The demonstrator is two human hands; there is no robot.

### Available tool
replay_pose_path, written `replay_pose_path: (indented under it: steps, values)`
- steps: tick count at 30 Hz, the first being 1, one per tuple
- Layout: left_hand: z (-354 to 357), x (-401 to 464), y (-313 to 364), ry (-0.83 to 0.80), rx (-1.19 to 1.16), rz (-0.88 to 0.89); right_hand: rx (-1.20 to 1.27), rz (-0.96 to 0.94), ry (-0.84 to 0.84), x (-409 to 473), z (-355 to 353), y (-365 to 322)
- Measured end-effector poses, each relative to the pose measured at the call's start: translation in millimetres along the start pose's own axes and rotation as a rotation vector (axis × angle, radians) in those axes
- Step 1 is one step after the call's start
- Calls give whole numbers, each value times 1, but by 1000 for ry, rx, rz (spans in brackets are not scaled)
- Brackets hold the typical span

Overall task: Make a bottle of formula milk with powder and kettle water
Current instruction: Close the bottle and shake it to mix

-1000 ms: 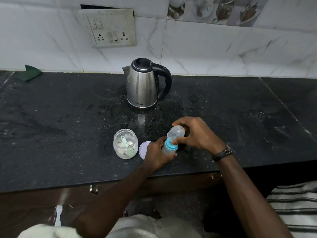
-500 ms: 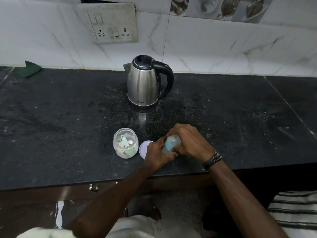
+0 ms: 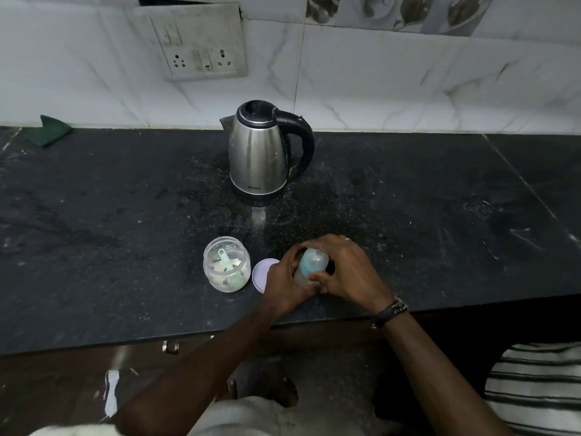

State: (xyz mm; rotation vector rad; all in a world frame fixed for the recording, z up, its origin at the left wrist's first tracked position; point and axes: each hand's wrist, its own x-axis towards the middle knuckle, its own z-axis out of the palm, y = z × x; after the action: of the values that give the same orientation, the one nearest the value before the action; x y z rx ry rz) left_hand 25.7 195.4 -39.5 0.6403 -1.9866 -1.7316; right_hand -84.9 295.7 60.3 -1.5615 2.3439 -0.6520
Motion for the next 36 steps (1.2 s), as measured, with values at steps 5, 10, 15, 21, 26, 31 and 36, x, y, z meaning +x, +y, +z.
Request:
replay_pose_path:
  steps: [5, 10, 15, 21, 26, 31, 36]
  values:
    - [-11, -6, 18, -113, 102, 131, 254, 195, -26, -5, -1, 12]
    - [-29, -14, 62, -73, 132, 408, 298, 224, -72, -10, 18, 20]
    - [-54, -10, 100, 174, 177, 647, 424, 311, 5, -12, 45, 18]
    - [-119, 6, 85, 767, 135, 562, 485, 342, 81, -3, 31, 11]
    - [-185, -5, 11, 755, 544, 86, 662, 391, 243, 11, 2, -5]
    - [-198, -29, -41, 498, 871, -212, 83, 435, 267, 25, -13, -5]
    - [-196, -32, -45, 410, 955, -236, 180, 354, 230, 31, -18, -6]
